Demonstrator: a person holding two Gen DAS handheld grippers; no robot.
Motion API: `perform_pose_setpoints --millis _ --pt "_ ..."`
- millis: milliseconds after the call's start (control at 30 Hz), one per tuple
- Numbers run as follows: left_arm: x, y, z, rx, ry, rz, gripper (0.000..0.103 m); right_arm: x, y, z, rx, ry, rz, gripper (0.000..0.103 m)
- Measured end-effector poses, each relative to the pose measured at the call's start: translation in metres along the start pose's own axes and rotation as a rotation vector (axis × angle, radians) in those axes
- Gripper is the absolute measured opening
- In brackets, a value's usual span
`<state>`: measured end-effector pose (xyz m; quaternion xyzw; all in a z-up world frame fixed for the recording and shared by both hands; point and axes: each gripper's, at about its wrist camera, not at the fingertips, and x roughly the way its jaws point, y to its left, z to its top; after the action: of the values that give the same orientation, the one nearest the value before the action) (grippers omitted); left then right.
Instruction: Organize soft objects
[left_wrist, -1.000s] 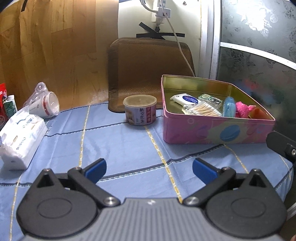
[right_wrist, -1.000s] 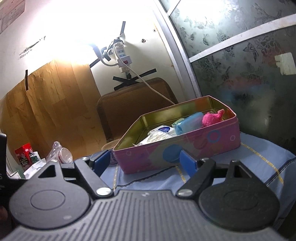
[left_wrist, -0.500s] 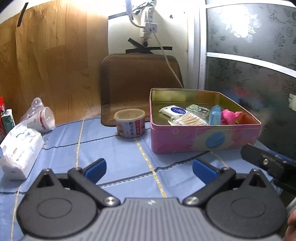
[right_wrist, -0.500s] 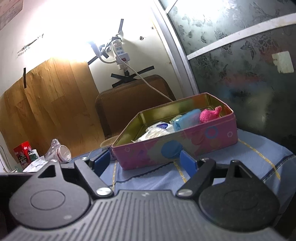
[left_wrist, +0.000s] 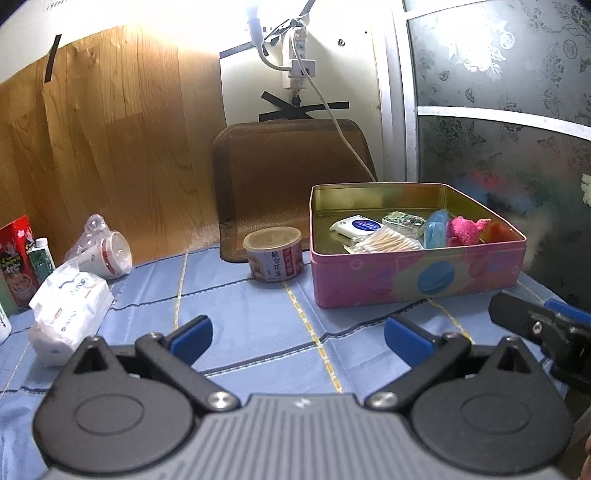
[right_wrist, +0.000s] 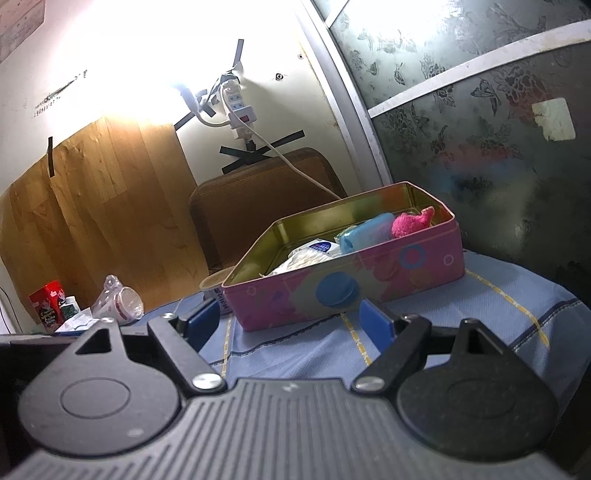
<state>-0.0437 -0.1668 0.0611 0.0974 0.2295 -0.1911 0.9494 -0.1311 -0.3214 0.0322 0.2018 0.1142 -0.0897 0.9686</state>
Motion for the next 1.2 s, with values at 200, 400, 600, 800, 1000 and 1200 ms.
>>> perform_pose_setpoints --millis 200,400,600,800,1000,1200 --pt "-0.013 0.003 -0.002 -0.015 0.009 0.037 0.103 -0.009 0.003 -0.007 -0.006 0.01 0.025 0.085" --pt "-0.035 0.002 -0.005 -0.036 -0.002 0.07 0.103 -0.026 0.006 -0.009 -0.009 -0.007 0.055 0.086" --pt "-0.058 -0.01 -0.009 -0.029 -0.016 0.102 0.103 -0.052 0.005 -0.01 -0.017 -0.051 0.095 0.087" --pt "-0.068 -0.023 -0.012 -0.015 -0.014 0.121 0.103 -0.073 0.001 -0.01 -0.023 -0.107 0.114 0.089" --pt "-0.065 -0.026 -0.014 0.0 -0.01 0.13 0.103 -0.07 -0.003 -0.01 -0.005 -0.118 0.115 0.09" --pt "-0.068 -0.023 -0.022 -0.016 -0.003 0.128 0.103 -0.071 -0.003 -0.011 -0.006 -0.117 0.125 0.09"
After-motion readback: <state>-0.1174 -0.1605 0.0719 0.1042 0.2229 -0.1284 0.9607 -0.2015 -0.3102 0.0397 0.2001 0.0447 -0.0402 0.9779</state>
